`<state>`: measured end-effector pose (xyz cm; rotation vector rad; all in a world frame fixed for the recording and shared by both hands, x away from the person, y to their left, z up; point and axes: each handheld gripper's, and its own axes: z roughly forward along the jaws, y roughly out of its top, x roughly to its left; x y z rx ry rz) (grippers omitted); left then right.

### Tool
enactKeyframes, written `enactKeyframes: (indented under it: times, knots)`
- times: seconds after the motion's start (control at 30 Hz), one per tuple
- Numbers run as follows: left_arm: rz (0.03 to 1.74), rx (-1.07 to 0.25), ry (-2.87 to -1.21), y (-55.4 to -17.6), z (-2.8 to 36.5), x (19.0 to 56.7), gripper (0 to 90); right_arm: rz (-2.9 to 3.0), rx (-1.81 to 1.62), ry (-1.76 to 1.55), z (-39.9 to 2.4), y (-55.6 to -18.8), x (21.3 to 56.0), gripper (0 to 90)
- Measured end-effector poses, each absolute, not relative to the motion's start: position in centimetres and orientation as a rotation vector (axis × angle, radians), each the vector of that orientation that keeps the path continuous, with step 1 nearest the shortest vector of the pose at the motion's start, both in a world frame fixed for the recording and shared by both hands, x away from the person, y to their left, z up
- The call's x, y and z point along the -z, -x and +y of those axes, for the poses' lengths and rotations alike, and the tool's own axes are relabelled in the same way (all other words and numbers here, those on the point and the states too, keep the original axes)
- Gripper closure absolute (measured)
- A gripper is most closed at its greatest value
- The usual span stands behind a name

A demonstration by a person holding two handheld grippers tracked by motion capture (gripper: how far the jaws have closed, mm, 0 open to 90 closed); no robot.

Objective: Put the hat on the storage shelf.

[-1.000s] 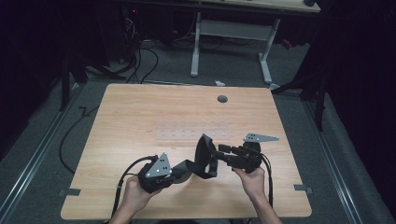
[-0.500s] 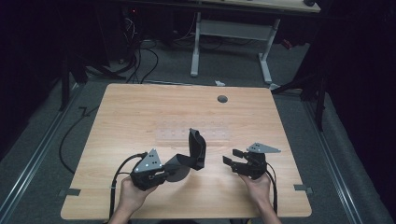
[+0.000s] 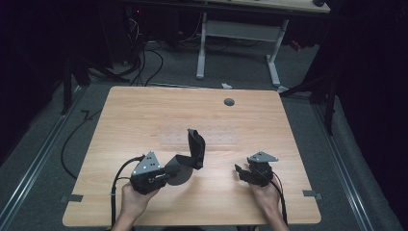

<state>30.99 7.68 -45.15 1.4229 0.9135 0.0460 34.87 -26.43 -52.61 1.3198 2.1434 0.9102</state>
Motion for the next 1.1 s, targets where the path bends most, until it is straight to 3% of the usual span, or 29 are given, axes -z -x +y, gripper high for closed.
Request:
enactKeyframes:
  times: [1.1]
  knots:
    - [0.982,-0.138,-1.290,-35.4,10.1,41.9,86.4,2.147,-0.909,-1.359,-26.7,-34.9,53.1,35.6]
